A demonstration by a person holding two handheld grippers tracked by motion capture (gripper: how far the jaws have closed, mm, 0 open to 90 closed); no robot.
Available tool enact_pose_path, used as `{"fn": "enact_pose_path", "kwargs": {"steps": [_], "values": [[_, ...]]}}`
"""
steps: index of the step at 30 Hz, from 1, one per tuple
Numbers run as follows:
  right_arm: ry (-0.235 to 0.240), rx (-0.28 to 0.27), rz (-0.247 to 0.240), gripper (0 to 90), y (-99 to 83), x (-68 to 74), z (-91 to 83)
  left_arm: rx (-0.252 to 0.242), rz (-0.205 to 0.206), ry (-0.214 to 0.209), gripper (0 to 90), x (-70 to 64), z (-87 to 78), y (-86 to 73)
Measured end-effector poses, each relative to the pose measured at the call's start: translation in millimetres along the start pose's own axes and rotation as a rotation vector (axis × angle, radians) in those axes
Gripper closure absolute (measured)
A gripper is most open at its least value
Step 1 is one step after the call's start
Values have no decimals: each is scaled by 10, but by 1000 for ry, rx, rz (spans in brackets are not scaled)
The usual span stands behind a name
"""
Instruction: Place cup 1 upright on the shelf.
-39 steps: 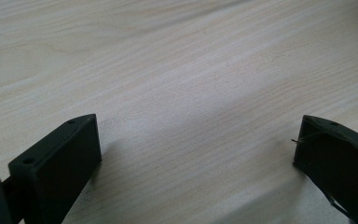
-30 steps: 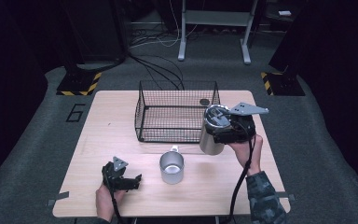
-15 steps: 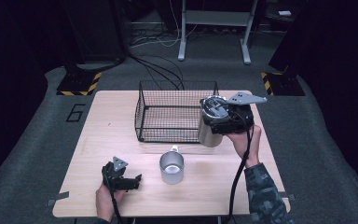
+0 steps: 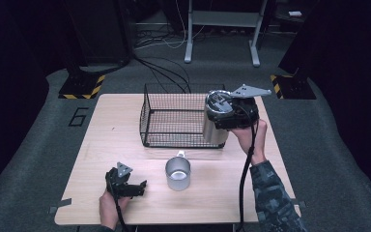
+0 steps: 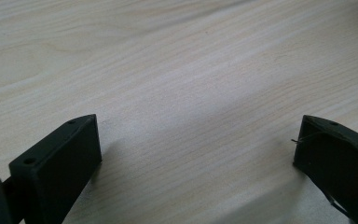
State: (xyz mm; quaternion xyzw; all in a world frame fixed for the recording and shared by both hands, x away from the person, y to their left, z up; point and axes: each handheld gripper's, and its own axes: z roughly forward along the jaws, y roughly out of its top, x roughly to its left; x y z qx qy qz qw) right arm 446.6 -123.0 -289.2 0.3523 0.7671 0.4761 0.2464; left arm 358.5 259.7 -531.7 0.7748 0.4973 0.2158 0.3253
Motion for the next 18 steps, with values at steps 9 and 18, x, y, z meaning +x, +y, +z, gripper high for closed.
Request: {"fn": "enact_pose_path", "kwargs": {"steps": [9,18], "values": [[-13,-2,2,35,94,-46,79,0,1,0,3,0,-1,0],[-22,3,-11,35,211,-69,192,-4,0,4,3,-2,2,-1]]}}
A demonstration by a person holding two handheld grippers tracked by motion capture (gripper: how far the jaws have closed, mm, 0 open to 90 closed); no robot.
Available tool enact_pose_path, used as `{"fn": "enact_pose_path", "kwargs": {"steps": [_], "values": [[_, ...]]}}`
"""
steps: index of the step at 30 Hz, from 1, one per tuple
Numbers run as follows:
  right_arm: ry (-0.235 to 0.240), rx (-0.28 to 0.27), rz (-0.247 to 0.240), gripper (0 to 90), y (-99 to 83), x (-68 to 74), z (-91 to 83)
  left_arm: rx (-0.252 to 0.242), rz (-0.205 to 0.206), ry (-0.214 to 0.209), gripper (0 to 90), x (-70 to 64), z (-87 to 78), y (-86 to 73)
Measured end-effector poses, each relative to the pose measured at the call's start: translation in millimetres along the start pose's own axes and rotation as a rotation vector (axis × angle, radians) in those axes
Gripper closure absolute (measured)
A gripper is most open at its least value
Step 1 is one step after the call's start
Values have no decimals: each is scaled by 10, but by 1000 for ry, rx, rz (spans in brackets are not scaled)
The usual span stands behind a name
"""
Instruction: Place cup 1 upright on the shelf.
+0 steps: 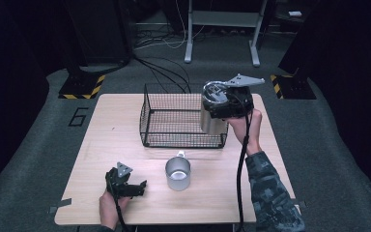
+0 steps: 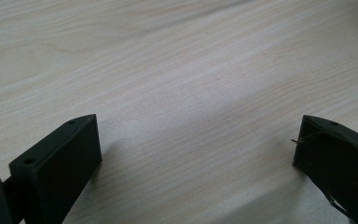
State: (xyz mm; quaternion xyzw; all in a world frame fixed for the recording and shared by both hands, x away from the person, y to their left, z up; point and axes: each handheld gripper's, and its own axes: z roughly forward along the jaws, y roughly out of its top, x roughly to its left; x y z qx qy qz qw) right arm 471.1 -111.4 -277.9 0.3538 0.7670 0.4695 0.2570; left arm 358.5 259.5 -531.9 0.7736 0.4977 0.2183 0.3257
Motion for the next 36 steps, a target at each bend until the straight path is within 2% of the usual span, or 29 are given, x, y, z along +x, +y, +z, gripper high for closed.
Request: {"fn": "enact_pose_path", "kwargs": {"steps": [21,36], "values": [[-27,24,7,35,130,-63,333,8,11,-1,3,7,-5,1],[-44,54,22,35,79,-146,596,10,9,-4,3,5,-7,0]]}}
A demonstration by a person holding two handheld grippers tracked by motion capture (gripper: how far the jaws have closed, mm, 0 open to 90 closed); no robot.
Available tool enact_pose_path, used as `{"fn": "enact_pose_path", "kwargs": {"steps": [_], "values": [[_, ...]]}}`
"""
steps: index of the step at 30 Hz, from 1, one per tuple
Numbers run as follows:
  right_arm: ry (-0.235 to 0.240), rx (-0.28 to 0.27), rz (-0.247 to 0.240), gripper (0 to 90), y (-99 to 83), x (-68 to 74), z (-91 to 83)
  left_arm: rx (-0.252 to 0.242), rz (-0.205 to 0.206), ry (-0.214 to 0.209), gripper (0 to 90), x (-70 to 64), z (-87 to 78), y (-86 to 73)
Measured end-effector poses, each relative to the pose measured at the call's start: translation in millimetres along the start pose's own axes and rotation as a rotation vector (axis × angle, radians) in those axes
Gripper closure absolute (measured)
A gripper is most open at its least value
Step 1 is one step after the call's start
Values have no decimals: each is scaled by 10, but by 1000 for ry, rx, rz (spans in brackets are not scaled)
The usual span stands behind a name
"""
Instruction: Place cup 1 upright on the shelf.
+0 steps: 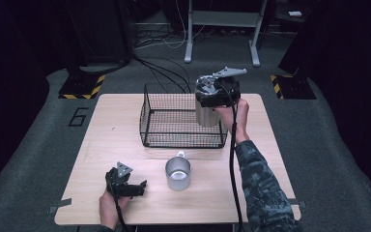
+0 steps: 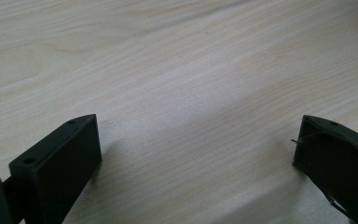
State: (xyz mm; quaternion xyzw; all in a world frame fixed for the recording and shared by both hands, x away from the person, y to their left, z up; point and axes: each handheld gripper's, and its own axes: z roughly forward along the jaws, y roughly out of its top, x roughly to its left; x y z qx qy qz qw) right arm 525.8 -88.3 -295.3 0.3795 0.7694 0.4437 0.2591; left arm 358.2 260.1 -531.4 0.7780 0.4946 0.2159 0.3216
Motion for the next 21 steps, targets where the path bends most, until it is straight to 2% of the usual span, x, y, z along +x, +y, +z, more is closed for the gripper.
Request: {"fn": "enact_pose_path", "kwargs": {"steps": [12,14,21], "values": [[-21,20,34,35,-98,-72,164,0,-1,0,4,-1,0,0],[-30,27,42,35,-135,-82,211,-3,-12,-2,4,-9,2,-2],[-28,42,62,35,-213,-103,324,-2,-11,-2,4,-8,1,-2]]}}
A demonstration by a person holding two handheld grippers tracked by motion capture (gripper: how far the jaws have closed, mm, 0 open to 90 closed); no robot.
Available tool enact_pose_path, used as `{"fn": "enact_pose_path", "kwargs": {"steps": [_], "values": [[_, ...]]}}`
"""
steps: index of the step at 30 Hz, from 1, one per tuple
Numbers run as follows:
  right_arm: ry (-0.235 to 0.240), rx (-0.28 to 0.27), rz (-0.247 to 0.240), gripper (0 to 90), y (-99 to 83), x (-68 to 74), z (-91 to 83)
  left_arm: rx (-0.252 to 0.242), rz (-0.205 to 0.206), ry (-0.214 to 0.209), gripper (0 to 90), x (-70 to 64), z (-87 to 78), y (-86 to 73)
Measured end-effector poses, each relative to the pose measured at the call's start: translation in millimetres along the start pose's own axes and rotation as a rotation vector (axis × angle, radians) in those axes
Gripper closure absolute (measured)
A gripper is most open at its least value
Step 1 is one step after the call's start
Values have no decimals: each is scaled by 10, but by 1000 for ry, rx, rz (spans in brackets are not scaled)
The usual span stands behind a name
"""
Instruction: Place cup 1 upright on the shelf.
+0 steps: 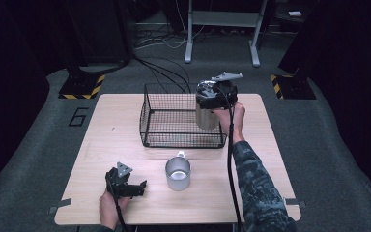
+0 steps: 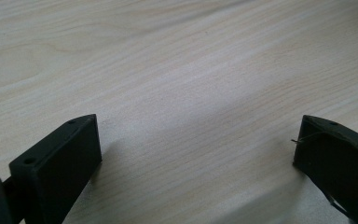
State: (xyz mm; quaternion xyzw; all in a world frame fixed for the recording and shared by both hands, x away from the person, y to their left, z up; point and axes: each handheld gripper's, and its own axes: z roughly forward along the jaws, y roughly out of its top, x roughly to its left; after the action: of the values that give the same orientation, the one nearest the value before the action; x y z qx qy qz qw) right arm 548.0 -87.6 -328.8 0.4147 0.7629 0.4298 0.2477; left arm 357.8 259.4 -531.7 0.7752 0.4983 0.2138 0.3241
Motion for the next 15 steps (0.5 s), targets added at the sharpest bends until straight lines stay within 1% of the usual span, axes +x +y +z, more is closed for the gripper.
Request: {"fn": "enact_pose_path", "kwargs": {"steps": [5,6,7,8,9,10,12,14,15], "values": [[3,5,2,35,-39,0,68,0,-1,0,4,-1,0,0],[3,11,14,35,-54,6,96,-1,-1,0,4,0,0,0],[1,10,4,35,-59,4,115,-1,-1,0,4,-1,0,0],[1,10,4,35,-59,4,115,-1,-1,0,4,-1,0,0],[-1,21,13,34,-71,17,141,0,0,0,4,0,0,0],[0,19,3,35,-78,12,154,-1,-1,0,4,-1,0,0],[-1,23,10,35,-96,21,170,-1,0,0,4,-1,0,0],[-7,26,-2,35,-109,17,190,-1,0,1,4,-1,0,0],[-6,28,3,35,-116,16,200,0,2,1,3,0,0,0]]}}
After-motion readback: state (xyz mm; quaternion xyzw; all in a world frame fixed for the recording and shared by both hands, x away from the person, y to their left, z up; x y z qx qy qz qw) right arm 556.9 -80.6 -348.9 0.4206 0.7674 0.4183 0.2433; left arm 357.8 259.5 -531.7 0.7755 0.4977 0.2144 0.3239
